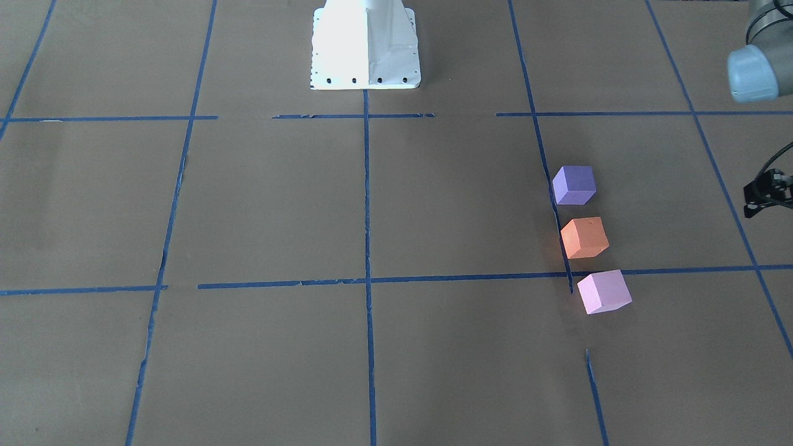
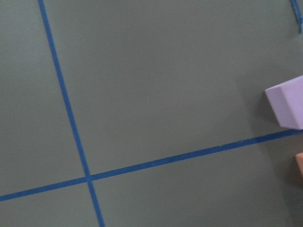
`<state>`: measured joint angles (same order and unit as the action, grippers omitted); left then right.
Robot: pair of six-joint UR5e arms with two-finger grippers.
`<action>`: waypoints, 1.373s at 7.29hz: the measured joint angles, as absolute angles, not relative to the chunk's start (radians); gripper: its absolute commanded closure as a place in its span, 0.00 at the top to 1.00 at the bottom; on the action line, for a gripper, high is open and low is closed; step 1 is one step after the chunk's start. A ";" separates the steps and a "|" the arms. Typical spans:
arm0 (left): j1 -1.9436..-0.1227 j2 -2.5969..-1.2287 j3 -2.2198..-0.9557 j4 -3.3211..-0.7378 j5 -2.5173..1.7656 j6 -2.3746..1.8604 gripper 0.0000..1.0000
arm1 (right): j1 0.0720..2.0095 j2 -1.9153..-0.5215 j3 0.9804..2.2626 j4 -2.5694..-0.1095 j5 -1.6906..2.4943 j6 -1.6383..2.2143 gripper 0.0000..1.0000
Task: Arrange blocks in a line
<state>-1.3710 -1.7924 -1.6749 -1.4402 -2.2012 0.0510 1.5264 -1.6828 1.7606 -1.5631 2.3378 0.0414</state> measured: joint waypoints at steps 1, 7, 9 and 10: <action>-1.429 -1.736 -1.662 -1.442 -2.218 0.177 1.00 | 1.526 -1.683 1.761 -1.563 2.338 0.041 1.00; -1.538 -1.651 -1.577 -1.442 -2.340 0.217 1.00 | 1.526 -1.683 1.760 -1.563 2.338 0.041 1.00; -1.537 -1.649 -1.569 -1.470 -2.339 0.200 1.00 | 1.526 -1.683 1.760 -1.563 2.338 0.041 1.00; -1.537 -1.649 -1.562 -1.487 -2.338 0.198 1.00 | 1.526 -1.683 1.760 -1.563 2.338 0.041 1.00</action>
